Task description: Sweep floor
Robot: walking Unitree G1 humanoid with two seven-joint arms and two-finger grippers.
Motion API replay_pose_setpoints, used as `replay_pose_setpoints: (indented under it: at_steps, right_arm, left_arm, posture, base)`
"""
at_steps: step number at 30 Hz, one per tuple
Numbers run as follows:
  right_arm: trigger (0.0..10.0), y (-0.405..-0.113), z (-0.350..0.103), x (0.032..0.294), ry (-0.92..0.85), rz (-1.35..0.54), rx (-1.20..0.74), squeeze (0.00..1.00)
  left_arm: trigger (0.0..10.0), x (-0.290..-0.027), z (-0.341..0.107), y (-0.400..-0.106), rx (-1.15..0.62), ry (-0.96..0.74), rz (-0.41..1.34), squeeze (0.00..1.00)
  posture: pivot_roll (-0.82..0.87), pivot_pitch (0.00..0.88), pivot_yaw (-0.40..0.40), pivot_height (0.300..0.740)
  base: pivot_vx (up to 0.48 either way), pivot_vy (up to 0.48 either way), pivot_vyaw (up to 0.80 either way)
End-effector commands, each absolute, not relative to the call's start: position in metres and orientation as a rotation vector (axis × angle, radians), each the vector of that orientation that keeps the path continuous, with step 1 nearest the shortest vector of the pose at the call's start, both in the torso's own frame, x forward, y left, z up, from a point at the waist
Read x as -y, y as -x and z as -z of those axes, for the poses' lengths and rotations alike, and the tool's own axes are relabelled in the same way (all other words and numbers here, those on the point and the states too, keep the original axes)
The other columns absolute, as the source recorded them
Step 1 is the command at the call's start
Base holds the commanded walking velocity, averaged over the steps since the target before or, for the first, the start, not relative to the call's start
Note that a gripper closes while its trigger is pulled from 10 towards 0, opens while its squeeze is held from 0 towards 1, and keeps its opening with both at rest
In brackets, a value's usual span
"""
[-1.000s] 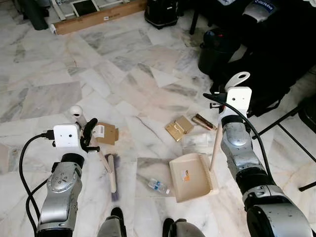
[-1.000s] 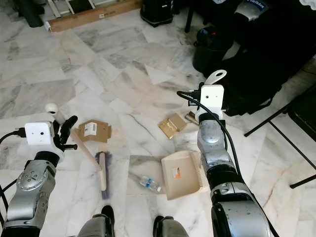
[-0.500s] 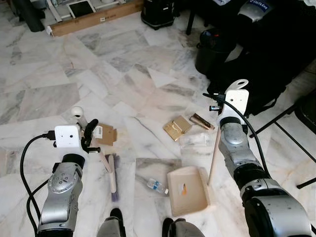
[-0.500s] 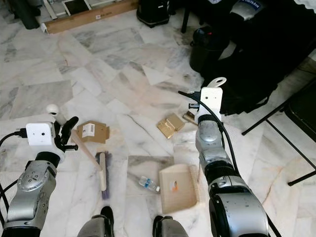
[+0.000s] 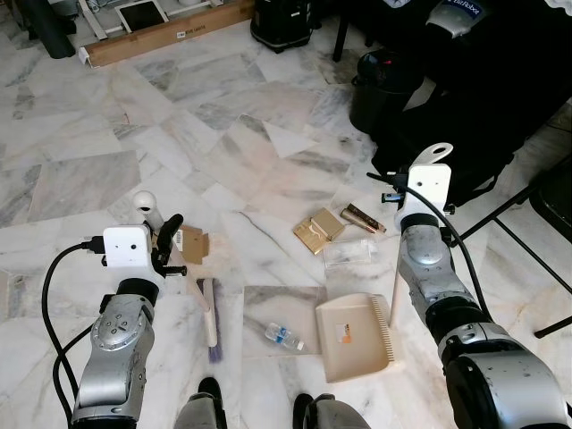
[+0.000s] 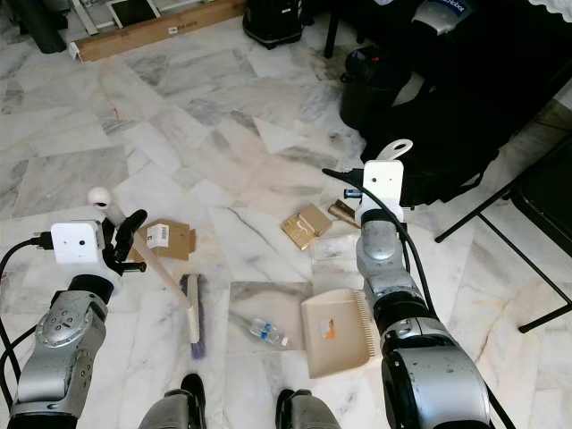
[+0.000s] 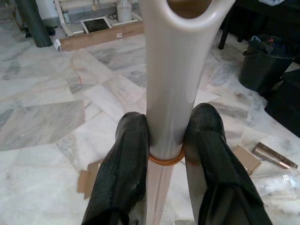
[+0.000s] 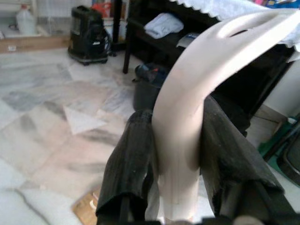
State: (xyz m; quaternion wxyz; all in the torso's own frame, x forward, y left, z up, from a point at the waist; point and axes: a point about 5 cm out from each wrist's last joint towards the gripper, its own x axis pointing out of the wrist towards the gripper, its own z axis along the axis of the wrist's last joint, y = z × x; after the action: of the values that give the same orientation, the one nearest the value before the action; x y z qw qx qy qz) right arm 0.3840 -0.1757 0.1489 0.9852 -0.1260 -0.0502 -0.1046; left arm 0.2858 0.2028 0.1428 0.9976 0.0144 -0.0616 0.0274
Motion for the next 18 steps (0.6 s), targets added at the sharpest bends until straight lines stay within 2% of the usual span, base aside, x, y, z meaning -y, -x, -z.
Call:
replay_pose_setpoints:
  at_steps: [1, 7, 18]
  right_arm:
    - [10.0, -0.380, -0.133, 0.175, 0.280, 0.200, 0.027, 0.00]
    - [10.0, -0.376, -0.119, 0.172, 0.227, 0.202, -0.045, 0.00]
    - [10.0, -0.374, -0.104, 0.160, 0.245, 0.126, -0.149, 0.00]
  left_arm:
    - [10.0, -0.202, -0.144, -0.283, 0.115, -0.019, -0.034, 0.00]
    - [10.0, -0.201, -0.145, -0.282, 0.107, -0.017, -0.011, 0.00]
    - [10.0, -0.191, -0.139, -0.281, 0.044, 0.017, 0.067, 0.00]
  posture:
    - [-0.05, 0.310, -0.079, 0.740]
    - [-0.05, 0.317, -0.079, 0.740]
    - [-0.05, 0.322, -0.085, 0.740]
  base:
    - [0.000, 0.000, 0.00]
    - [0.000, 0.000, 0.00]
    - [0.000, 0.000, 0.00]
